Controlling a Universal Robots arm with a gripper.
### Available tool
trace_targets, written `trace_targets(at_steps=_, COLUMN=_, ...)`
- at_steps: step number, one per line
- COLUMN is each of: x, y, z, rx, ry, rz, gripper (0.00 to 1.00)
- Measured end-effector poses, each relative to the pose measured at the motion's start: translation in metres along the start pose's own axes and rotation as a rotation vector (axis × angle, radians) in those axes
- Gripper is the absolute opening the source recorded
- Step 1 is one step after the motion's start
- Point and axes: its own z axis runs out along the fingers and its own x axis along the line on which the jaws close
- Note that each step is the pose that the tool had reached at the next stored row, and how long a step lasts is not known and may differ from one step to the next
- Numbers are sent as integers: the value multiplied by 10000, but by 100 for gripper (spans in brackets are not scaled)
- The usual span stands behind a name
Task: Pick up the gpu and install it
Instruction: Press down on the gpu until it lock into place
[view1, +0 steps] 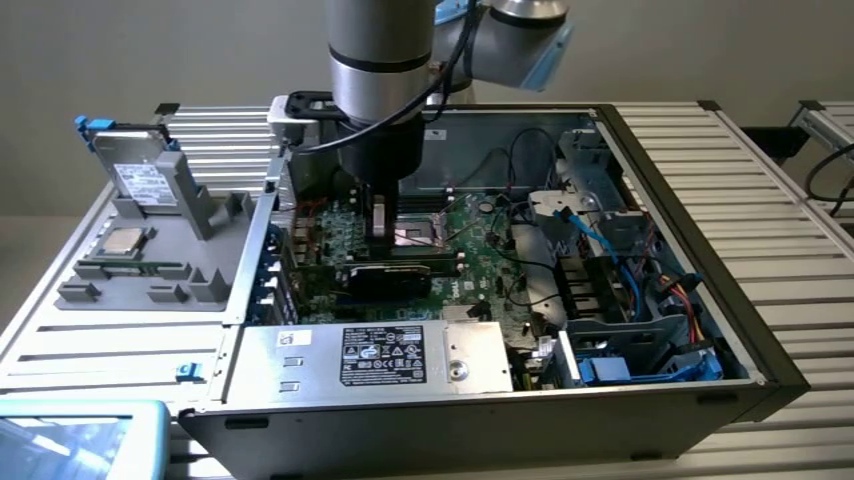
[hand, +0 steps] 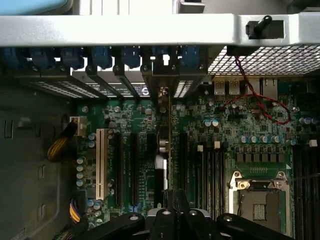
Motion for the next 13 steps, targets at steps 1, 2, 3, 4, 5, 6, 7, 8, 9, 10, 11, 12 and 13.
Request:
trace_targets(at_steps=1, x=26, y=-15, z=2, rx=-59, ry=0, rz=-1, gripper=12)
trace_targets(at_steps=2, x=47, y=-22, z=10, rx=-107, ry=-2, rz=-2, gripper=12)
trace_targets(at_steps=3, x=64, y=-25, z=19, rx=-151, ry=1, rz=-2, gripper=12)
trace_targets(at_steps=4, x=71, y=-28, z=35, rx=-179, ry=-4, rz=-3, gripper=12)
trace_targets(at_steps=5, x=72, y=-28, z=50, rx=-190, ry=-14, rz=-2, gripper=12)
trace_targets(at_steps=6, x=72, y=-30, z=74, rx=-204, ry=-45, rz=-4, gripper=12)
trace_targets(at_steps=7, x=72, y=-31, z=84, rx=-206, ry=-86, rz=-8, gripper=12)
trace_targets(at_steps=8, x=72, y=-32, z=96, rx=-206, ry=-133, rz=-11, gripper=12)
trace_targets(at_steps=9, x=72, y=-32, z=105, rx=-208, ry=-168, rz=-12, gripper=12)
trace_targets(at_steps=10, x=70, y=-32, z=116, rx=-206, ry=-189, rz=-13, gripper=12)
trace_targets(at_steps=11, x=69, y=-34, z=124, rx=-206, ry=-191, rz=-13, gripper=12)
trace_targets(at_steps=12, x=66, y=-34, z=131, rx=-208, ry=-190, rz=-13, gripper=12)
trace_targets(at_steps=13, x=62, y=-35, z=138, rx=-208, ry=-189, rz=-14, gripper=12)
